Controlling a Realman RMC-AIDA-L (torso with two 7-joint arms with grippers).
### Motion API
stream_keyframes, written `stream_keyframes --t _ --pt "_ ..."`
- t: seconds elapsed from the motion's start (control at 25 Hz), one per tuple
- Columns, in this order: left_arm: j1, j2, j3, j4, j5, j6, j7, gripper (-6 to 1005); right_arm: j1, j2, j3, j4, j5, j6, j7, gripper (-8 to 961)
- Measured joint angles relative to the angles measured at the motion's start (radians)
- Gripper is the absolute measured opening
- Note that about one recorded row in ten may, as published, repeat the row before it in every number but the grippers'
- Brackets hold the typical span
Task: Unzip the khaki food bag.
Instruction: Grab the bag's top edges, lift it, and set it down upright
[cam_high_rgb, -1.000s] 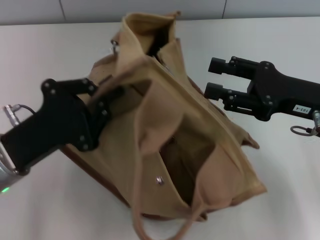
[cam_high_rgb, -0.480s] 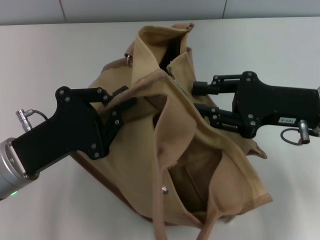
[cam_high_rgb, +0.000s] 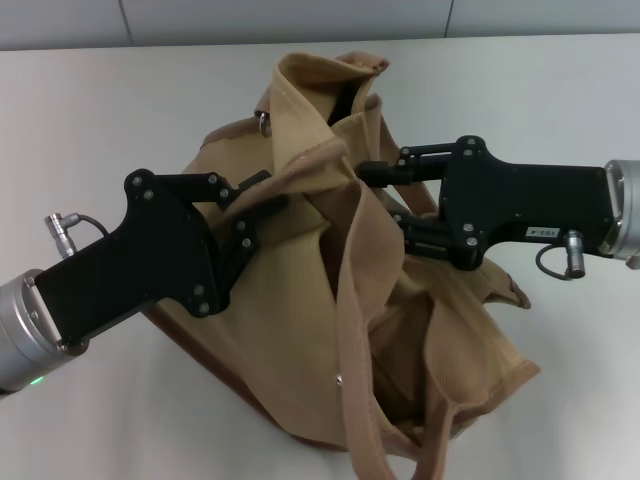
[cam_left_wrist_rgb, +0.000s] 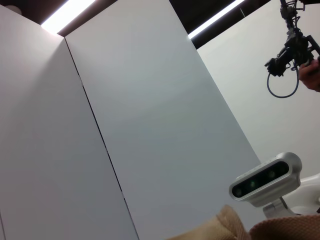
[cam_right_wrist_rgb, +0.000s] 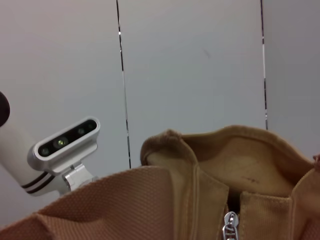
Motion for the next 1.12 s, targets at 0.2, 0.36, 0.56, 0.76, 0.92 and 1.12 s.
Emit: stream_keyframes --t 0.2,0.36,0.56,0.76,0.92,1.12 --pt "-0.003 0.0 0.001 0.0 -0.003 0.0 -0.004 85 0.001 0.0 -0.034 -0.004 0.04 0.029 0.0 413" --pt "-0.005 0.0 0.001 0.0 -0.003 0.0 -0.008 86 -0.002 0.001 -0.038 -0.003 0.071 0.051 0.0 407" --pt "-0.005 0.0 0.0 0.0 -0.004 0.001 -0.009 89 -0.001 0.002 -0.052 -0.002 0.077 0.062 0.003 259" --pt "-0.005 0.0 0.0 0.001 -0.005 0.002 -0.01 91 -0.002 0.002 -0.061 -0.003 0.078 0.076 0.008 -3" --pt "-0.012 0.0 0.0 0.001 -0.005 0.002 -0.01 93 -0.003 0.002 -0.062 -0.008 0.078 0.073 0.006 -2" --pt "-0.013 0.0 -0.003 0.0 -0.005 0.002 -0.011 95 -0.012 0.0 -0.064 -0.018 0.086 0.033 -0.008 -1"
